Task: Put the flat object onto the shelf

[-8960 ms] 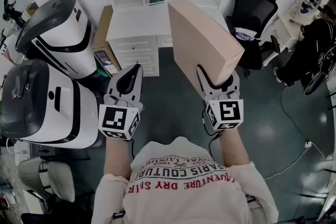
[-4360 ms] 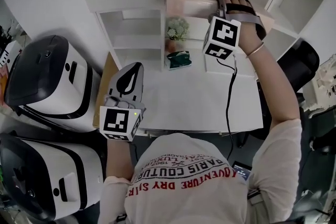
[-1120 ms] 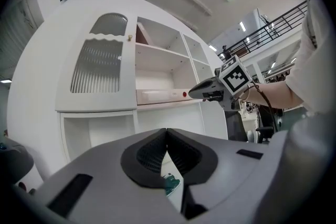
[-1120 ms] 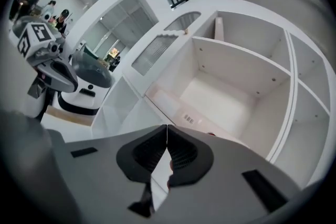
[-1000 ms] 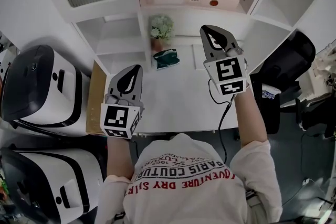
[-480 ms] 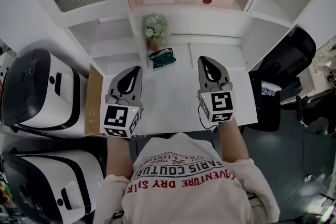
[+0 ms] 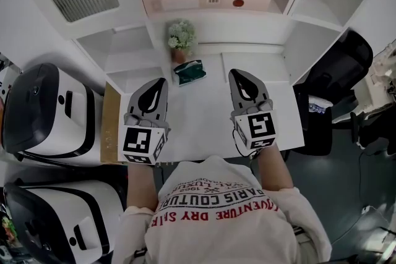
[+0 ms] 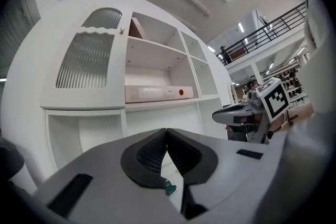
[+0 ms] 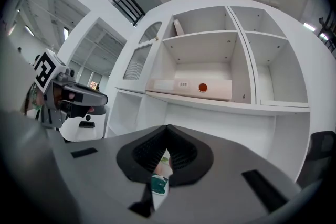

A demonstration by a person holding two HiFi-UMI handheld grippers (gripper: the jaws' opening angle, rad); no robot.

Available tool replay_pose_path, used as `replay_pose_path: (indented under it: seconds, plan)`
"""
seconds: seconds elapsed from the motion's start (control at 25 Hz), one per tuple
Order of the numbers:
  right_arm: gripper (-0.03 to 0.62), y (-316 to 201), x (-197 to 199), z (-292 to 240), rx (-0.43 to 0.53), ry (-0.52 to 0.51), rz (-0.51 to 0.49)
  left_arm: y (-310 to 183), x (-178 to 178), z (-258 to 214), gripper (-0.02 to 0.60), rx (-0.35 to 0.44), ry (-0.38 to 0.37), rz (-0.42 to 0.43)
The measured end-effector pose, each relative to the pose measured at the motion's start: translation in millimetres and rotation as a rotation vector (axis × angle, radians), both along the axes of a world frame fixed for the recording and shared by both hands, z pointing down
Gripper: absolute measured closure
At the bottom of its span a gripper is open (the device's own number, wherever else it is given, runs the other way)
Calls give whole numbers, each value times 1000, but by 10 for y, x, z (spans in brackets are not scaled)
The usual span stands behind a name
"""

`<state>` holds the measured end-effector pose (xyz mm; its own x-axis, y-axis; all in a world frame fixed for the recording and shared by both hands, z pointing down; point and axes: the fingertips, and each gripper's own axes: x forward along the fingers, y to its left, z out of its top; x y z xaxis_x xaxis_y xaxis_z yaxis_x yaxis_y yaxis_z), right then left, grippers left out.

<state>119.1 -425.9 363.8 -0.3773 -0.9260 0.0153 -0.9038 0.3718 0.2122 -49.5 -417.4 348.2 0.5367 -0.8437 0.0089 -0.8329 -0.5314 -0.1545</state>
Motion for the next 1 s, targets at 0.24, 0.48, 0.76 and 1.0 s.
replay_pose_path:
  seconds: [0.24, 0.48, 0.76, 1.0]
  plan:
    - [568, -1, 3, -117, 25, -6, -12, 2, 54, -42, 568, 8, 9, 5]
    - [566, 10, -36, -139, 40, 23, -16, 20, 69, -43, 568, 8, 5, 7]
    - [566, 14, -74, -165, 37, 8, -29, 30, 72, -69, 568, 17, 0, 7]
    - [566, -10, -8, -160, 49, 29, -28, 26, 93, -77, 568, 15, 1, 8]
